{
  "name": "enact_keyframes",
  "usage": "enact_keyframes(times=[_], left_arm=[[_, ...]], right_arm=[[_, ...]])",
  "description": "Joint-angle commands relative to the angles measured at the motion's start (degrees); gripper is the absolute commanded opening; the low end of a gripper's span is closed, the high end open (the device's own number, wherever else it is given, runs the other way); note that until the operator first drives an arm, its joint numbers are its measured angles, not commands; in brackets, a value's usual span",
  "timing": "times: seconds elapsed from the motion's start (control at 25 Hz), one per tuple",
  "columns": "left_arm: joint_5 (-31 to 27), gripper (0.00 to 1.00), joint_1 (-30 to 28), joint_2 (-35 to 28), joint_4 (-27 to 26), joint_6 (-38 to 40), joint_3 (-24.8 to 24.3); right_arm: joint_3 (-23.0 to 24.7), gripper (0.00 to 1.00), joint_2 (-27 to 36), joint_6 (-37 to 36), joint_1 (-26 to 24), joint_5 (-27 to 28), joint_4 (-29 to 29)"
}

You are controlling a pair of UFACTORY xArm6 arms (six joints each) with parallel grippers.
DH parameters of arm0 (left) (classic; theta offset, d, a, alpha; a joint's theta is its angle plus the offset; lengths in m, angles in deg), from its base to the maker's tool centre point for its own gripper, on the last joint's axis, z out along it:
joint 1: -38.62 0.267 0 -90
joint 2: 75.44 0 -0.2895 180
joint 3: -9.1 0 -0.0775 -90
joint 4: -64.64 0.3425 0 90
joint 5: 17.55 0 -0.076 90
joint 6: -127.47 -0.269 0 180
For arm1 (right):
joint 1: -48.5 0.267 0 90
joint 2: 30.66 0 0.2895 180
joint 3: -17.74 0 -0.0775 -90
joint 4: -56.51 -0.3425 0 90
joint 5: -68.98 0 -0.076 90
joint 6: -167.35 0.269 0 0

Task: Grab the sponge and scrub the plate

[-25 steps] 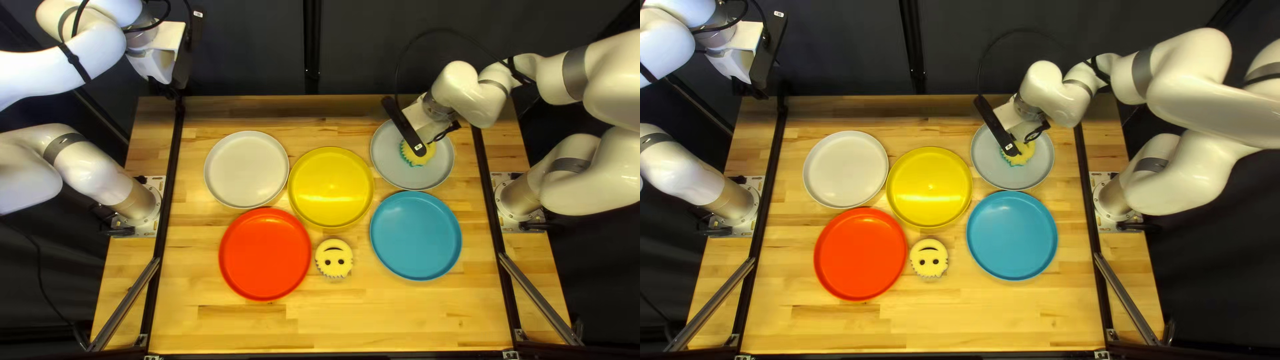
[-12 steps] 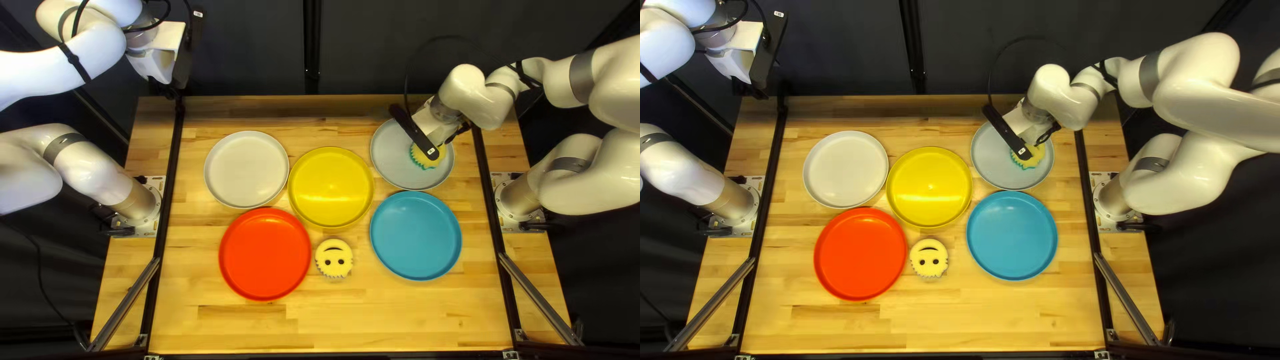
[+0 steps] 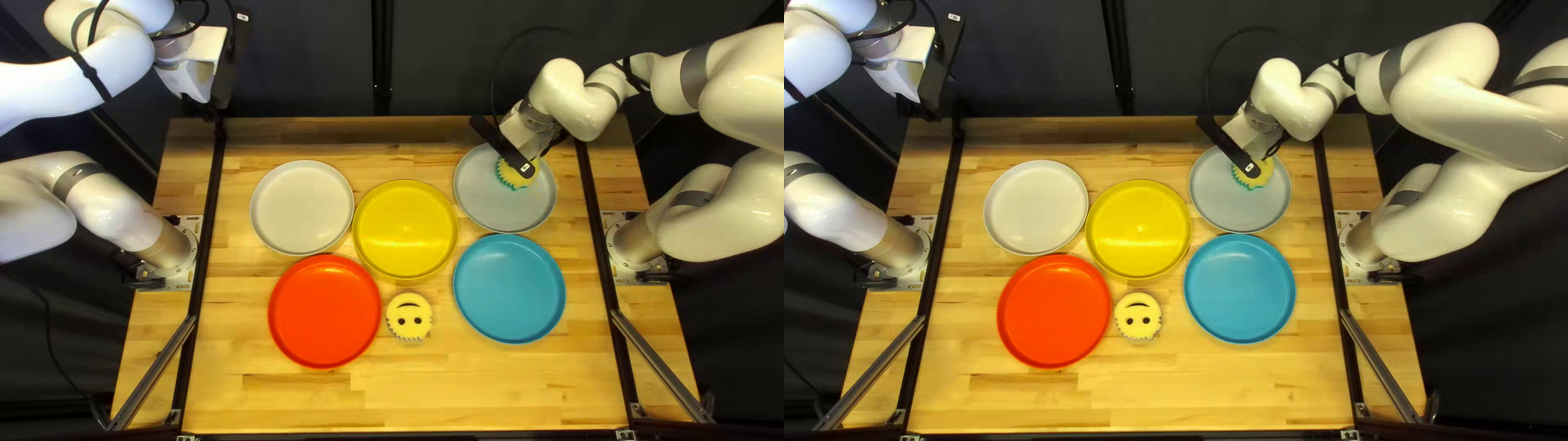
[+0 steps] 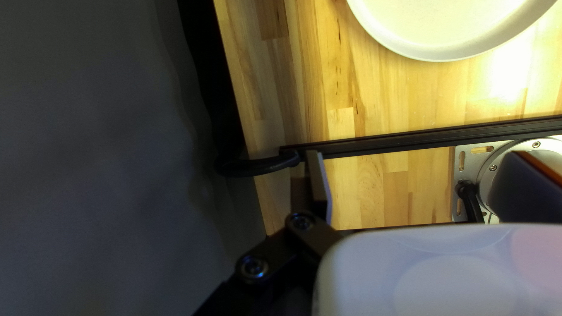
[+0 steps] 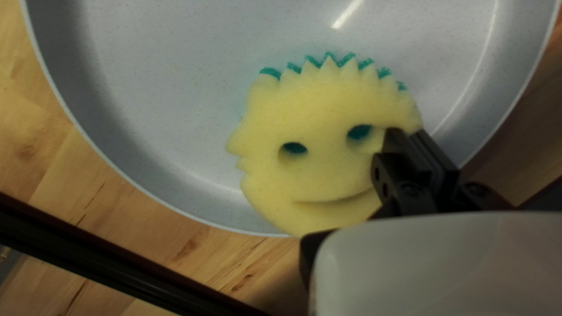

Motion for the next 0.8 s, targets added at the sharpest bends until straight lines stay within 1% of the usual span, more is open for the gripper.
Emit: enact_keyframes(times=[0.04,0.16,0.28,0.32,0.44,0.52,0.6,0.68,0.8], left_arm=[[0.0,1.0,0.0,0.0,0.0,0.0,0.0],[0.0,1.0,0.0,0.0,0.0,0.0,0.0],[0.0,1.0,0.0,0.0,0.0,0.0,0.0],[0.0,1.0,0.0,0.0,0.0,0.0,0.0],[0.0,1.0,0.0,0.0,0.0,0.0,0.0],[0.0,1.0,0.0,0.0,0.0,0.0,0.0],[0.0,1.0,0.0,0.0,0.0,0.0,0.0],[0.0,1.0,0.0,0.0,0.0,0.0,0.0],[0.0,1.0,0.0,0.0,0.0,0.0,0.0]], right_arm=[[3.04,0.0,2.99,1.89,1.66,-0.03,0.7],[3.2,0.0,3.31,2.34,2.01,0.12,0.96],[0.62,0.0,-0.09,-0.02,0.14,-0.84,0.23],[-1.3,0.0,-2.36,-1.36,-0.76,-1.35,-0.38],[-4.64,0.0,-6.16,-3.28,-1.77,-1.99,-1.59],[-8.1,0.0,-9.96,-4.93,-2.44,-2.3,-2.79],[-9.53,0.0,-11.58,-5.55,-2.34,-2.4,-3.51],[-10.17,0.0,-12.14,-5.71,-2.02,-2.29,-3.92],[-9.59,0.0,-11.82,-5.97,-1.9,-2.5,-4.18]])
